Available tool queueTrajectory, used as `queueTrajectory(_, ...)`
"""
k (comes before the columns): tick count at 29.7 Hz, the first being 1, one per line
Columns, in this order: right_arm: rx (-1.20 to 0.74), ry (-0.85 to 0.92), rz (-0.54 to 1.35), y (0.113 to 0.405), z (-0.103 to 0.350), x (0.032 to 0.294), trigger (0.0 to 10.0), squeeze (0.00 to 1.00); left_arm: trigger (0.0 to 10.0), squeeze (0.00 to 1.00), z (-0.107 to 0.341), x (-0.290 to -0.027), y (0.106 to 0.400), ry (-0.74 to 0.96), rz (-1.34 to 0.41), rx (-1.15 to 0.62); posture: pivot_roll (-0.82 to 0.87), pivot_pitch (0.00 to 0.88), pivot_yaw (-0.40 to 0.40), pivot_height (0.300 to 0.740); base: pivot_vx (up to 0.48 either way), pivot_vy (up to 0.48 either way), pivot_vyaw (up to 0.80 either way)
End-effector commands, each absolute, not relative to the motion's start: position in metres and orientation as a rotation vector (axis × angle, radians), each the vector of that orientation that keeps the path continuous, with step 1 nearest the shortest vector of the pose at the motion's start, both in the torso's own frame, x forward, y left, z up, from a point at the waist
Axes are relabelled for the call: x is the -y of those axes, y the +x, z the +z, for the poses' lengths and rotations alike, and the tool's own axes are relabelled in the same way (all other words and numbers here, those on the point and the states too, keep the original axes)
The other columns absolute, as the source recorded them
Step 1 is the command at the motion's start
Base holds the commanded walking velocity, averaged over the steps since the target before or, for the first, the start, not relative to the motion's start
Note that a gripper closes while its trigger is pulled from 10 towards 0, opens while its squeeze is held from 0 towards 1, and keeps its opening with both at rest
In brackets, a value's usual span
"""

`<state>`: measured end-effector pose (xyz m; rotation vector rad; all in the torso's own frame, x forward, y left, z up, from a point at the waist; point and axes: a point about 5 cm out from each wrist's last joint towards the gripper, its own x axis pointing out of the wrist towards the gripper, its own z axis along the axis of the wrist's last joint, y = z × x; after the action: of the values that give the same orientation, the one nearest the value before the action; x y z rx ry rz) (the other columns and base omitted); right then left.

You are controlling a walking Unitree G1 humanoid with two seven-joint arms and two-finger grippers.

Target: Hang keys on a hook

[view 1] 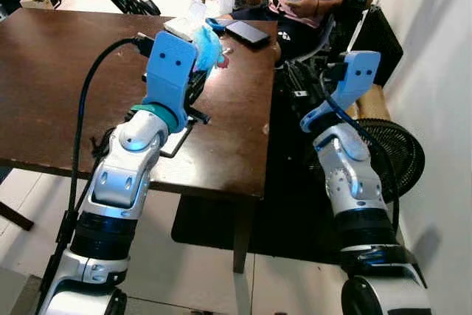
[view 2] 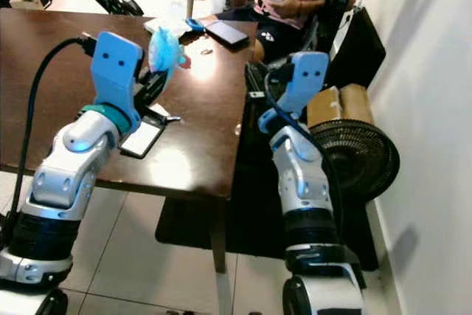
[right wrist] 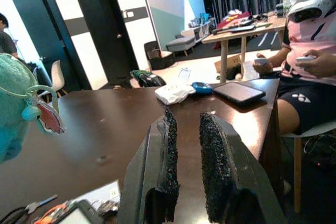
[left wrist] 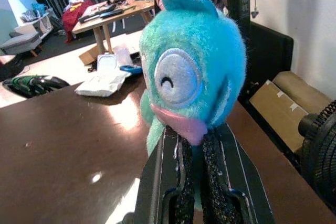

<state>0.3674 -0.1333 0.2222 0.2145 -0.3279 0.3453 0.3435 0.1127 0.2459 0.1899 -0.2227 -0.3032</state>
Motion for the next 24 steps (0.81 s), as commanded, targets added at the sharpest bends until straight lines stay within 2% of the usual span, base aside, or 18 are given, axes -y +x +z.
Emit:
queueTrajectory(1,0.309,0.212,0.341,0.3674,0.2178,0.1326,10.0,0.00,10.0,0.00,0.2434,-0.1166,0.3431,0.202,-0.290,0.220,0.09,0.000,0.106,0.740,-0.330,0.000,0.00)
queueTrajectory(24,0.292,0.196,0.328,0.3688,0.2151,0.1349,10.0,0.00,10.0,0.00,0.2428,-0.1169,0.3433,0.205,-0.287,0.216,0.09,0.000,0.106,0.740,-0.333,0.000,0.00)
